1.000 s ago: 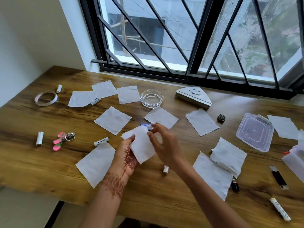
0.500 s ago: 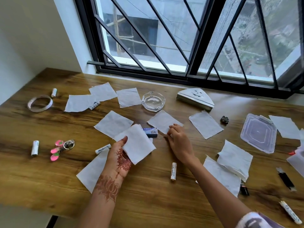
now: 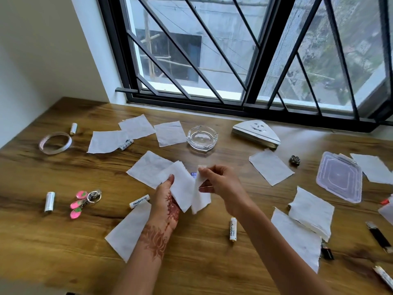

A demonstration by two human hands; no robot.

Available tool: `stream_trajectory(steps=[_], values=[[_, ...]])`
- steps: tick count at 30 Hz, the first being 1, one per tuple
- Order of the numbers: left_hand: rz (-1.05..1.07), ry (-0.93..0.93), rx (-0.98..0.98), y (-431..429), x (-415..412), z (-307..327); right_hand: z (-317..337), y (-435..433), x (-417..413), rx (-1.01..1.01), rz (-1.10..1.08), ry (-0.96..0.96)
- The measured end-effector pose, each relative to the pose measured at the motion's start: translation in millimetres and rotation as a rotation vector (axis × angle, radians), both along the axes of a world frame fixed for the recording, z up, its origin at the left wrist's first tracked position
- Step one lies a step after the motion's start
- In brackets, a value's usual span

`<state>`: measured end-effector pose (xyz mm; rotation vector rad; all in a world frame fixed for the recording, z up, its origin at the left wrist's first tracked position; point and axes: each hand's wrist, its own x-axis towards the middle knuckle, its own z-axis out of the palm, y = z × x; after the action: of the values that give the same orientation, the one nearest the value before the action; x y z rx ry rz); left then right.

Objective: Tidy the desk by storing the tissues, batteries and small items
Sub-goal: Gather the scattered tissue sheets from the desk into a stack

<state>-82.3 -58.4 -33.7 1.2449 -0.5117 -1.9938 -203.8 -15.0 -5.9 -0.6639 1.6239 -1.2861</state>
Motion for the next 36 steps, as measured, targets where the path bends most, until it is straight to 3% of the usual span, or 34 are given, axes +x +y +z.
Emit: stream_trajectory(steps=[7, 9, 13, 15, 18, 23, 27, 33, 36], values=[[-0.168, 0.409, -0.019, 7, 0, 6, -6, -12, 24, -0.033, -0.013, 0.054], [-0.177, 0.372, 0.000, 5, -1, 6, -7, -12, 24, -0.041, -0.010, 0.050], [-0.143, 0.107, 0.060, -3, -5, -4, -3, -6, 9, -0.143, -0.041, 0.034], [-0.133, 0.097, 0.066, -5, -5, -6, -3, 0, -10, -0.158, -0.086, 0.228], [-0.093, 0.168, 0.083, -7, -8, -6, -12, 7, -47, -0.031, -0.168, 0.676], [-0.092, 0.225, 0.070, -9, -13, -5, -53, 1, -112, 0.188, -0.293, 1.003], [-0.095, 0.202, 0.066, -14, -16, 2, -65, -7, -133, 0.315, -0.271, 1.144], [-0.103, 0.195, 0.056, -24, -15, 5, -77, -15, -131, 0.296, -0.311, 1.270], [-0.097, 0.218, 0.058, -28, -13, 2, -75, -16, -128, 0.253, -0.319, 1.246]])
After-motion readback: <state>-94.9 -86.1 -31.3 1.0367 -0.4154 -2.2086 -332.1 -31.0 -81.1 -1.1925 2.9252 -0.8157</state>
